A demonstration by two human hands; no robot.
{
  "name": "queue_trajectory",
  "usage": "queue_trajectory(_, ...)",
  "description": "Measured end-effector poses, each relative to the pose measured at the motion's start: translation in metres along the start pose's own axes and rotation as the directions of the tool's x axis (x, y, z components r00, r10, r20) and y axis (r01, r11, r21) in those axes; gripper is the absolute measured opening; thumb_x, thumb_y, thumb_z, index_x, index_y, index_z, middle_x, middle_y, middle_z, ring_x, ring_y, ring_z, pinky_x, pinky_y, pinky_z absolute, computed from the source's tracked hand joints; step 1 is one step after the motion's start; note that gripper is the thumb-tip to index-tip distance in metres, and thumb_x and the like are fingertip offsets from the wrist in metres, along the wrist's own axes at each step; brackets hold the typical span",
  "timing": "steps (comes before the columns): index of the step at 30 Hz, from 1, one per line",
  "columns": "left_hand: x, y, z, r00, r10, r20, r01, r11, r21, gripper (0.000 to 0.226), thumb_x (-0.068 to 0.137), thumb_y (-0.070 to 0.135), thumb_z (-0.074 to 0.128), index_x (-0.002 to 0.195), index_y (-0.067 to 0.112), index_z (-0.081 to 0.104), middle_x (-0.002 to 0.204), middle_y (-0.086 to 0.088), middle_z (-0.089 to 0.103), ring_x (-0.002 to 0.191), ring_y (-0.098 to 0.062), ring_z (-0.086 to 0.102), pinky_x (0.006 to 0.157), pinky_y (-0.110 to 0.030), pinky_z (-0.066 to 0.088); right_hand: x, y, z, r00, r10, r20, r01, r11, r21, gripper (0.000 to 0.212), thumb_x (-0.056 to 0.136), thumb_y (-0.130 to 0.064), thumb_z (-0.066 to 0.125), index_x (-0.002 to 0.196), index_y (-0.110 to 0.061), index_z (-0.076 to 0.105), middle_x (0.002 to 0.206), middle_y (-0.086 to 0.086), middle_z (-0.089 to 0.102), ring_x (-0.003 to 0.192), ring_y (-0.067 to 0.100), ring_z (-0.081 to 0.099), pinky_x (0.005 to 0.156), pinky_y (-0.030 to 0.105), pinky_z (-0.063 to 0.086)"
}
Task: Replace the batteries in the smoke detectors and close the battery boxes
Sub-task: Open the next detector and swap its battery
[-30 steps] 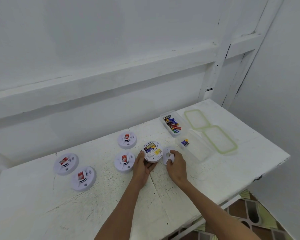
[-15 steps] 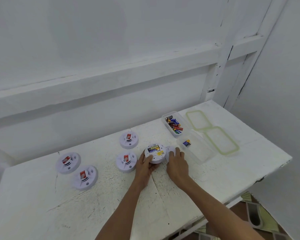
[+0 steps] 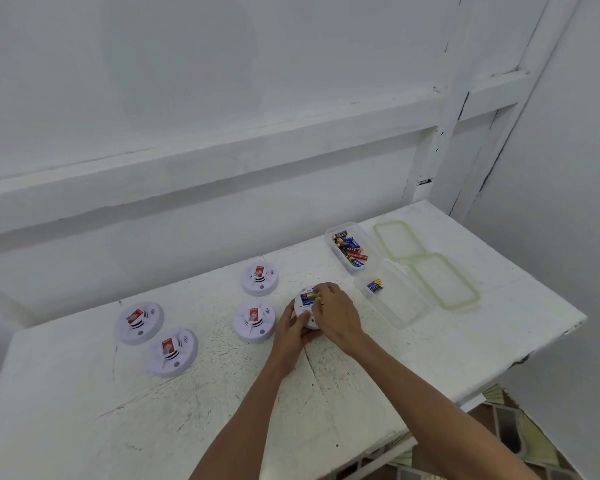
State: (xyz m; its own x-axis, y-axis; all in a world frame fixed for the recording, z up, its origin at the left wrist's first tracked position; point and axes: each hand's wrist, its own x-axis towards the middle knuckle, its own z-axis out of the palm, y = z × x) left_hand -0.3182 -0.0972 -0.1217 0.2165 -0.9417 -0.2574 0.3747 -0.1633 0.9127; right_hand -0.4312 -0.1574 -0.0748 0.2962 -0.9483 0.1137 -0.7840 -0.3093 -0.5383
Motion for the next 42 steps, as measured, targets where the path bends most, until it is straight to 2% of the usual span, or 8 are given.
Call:
queue_trajectory(3, -0.003, 0.003, 0.001, 0.999, 0.015, 0.031, -0.016, 1.000, 0.021, 0.042, 0.108, 0.017, 0.053, 0.150, 0.022, 0.049, 0.136, -0.008, 0.069, 0.122, -0.031, 0.068, 0.097, -0.047, 0.059, 0.006, -0.008, -0.003, 1.000, 0.016, -0.003, -0.016, 1.000, -0.026, 0.025, 0.096, -0.034, 0.052, 0.112, -0.015, 0.056, 0.108, 0.005, 0.061, 0.093, 0.022, 0.058, 0.068, 0.031, 0.046)
queue_trajectory(5, -0.004, 0.006, 0.003, 0.998, 0.027, 0.054, -0.030, 0.998, 0.046, 0.043, 0.107, 0.021, 0.055, 0.150, 0.023, 0.050, 0.135, -0.008, 0.070, 0.122, -0.031, 0.068, 0.100, -0.050, 0.057, 0.012, -0.014, -0.005, 0.998, 0.063, 0.018, -0.062, 0.998, -0.033, 0.031, 0.093, -0.042, 0.056, 0.107, -0.014, 0.054, 0.102, 0.004, 0.060, 0.092, 0.022, 0.058, 0.065, 0.030, 0.040)
queue_trajectory(10, -0.006, 0.009, 0.003, 0.999, 0.042, 0.033, -0.045, 0.996, 0.073, 0.047, 0.103, 0.028, 0.059, 0.149, 0.024, 0.049, 0.129, -0.003, 0.074, 0.117, -0.027, 0.071, 0.093, -0.041, 0.060, 0.028, -0.021, -0.002, 0.983, 0.177, 0.054, -0.175, 0.984, -0.040, 0.043, 0.088, -0.048, 0.062, 0.104, -0.008, 0.056, 0.104, 0.011, 0.062, 0.095, 0.027, 0.061, 0.064, 0.029, 0.039)
queue_trajectory(14, -0.006, 0.007, 0.004, 0.998, 0.063, 0.028, -0.065, 0.993, 0.097, 0.039, 0.106, 0.024, 0.056, 0.144, 0.029, 0.052, 0.133, -0.003, 0.072, 0.119, -0.026, 0.071, 0.095, -0.043, 0.060, 0.038, -0.019, -0.002, 0.968, 0.228, 0.103, -0.230, 0.973, 0.002, 0.044, 0.085, -0.047, 0.068, 0.097, -0.005, 0.061, 0.099, 0.014, 0.065, 0.091, 0.028, 0.064, 0.062, 0.029, 0.039)
queue_trajectory(21, -0.003, 0.002, 0.000, 0.999, 0.045, 0.025, -0.047, 0.994, 0.100, 0.042, 0.107, 0.016, 0.054, 0.148, 0.023, 0.049, 0.134, -0.008, 0.070, 0.121, -0.031, 0.069, 0.099, -0.049, 0.058, 0.036, -0.007, -0.010, 0.978, 0.192, 0.085, -0.197, 0.979, 0.053, 0.024, 0.088, -0.045, 0.066, 0.087, -0.022, 0.061, 0.092, 0.003, 0.064, 0.086, 0.022, 0.060, 0.064, 0.032, 0.047)
queue_trajectory(28, 0.000, 0.000, -0.002, 1.000, 0.011, 0.011, -0.012, 0.994, 0.111, 0.047, 0.106, 0.017, 0.057, 0.151, 0.021, 0.046, 0.137, -0.009, 0.068, 0.120, -0.031, 0.069, 0.097, -0.049, 0.059, 0.030, -0.002, -0.008, 0.983, 0.183, 0.009, -0.183, 0.981, 0.060, 0.011, 0.095, -0.032, 0.060, 0.094, -0.022, 0.064, 0.091, 0.004, 0.067, 0.085, 0.021, 0.061, 0.069, 0.035, 0.053)
queue_trajectory(38, -0.001, 0.002, -0.001, 1.000, 0.013, 0.008, -0.014, 0.991, 0.136, 0.049, 0.105, 0.020, 0.059, 0.152, 0.022, 0.046, 0.139, -0.010, 0.067, 0.122, -0.031, 0.069, 0.100, -0.054, 0.057, 0.032, -0.001, -0.012, 0.973, 0.224, 0.052, -0.228, 0.968, 0.106, 0.008, 0.089, -0.032, 0.061, 0.085, -0.026, 0.061, 0.091, 0.003, 0.066, 0.088, 0.021, 0.062, 0.066, 0.033, 0.052)
queue_trajectory(42, -0.003, 0.003, 0.000, 0.999, 0.031, 0.034, -0.036, 0.986, 0.160, 0.050, 0.105, 0.024, 0.058, 0.154, 0.022, 0.044, 0.141, -0.006, 0.066, 0.124, -0.029, 0.067, 0.101, -0.054, 0.056, 0.026, -0.006, -0.016, 0.964, 0.240, 0.112, -0.253, 0.961, 0.115, 0.024, 0.079, -0.040, 0.067, 0.091, -0.023, 0.056, 0.091, 0.002, 0.060, 0.084, 0.018, 0.058, 0.057, 0.027, 0.040)
